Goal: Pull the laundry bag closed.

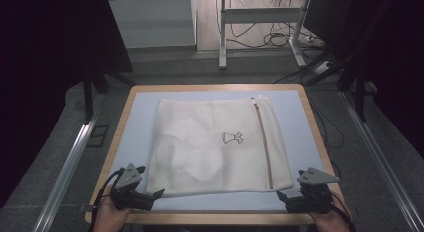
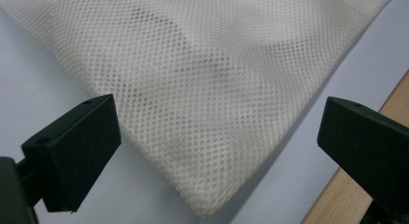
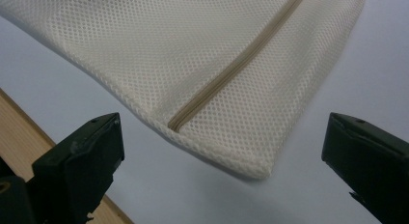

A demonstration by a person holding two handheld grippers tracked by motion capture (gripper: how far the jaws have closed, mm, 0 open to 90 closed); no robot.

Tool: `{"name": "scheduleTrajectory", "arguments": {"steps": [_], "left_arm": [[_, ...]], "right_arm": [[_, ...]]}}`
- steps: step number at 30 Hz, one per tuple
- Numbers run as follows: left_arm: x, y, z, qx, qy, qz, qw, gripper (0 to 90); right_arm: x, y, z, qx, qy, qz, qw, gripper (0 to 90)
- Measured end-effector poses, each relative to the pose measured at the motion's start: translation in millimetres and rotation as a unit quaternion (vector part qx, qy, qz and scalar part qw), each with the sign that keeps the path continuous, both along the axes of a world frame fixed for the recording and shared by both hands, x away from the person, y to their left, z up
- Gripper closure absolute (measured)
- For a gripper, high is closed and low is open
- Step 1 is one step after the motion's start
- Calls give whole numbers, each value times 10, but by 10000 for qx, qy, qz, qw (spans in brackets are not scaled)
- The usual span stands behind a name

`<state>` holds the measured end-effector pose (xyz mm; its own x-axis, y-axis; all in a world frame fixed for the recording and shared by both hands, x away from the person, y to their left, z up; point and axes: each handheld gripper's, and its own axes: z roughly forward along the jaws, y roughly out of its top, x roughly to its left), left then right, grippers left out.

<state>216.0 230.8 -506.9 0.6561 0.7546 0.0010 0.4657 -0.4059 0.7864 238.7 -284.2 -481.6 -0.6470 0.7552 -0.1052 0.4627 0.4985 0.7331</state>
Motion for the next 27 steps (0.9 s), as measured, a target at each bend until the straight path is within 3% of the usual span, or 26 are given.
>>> {"name": "scheduleTrajectory", "arguments": {"steps": [6,12,18,21,27], "left_arm": [[-18,63,-27,21,6,104,9999,10],[-21,113,-70,178,10,218,9996,10],[-18,186,-131,200,165,337,9991,10],[-17,215,-128,93,209,359,9991,13],[-4,178,-138,256,256,336,9988,15]], "right_arm": [[-84,-61,-35,0,49,-24,10000,12],[-143,-104,-82,-23,137,-28,9999,11],[-164,-120,-79,-9,140,-20,9999,11],[-158,-117,-82,-6,190,-3,9998,11],[-158,-102,-91,-116,198,68,9997,11]]}}
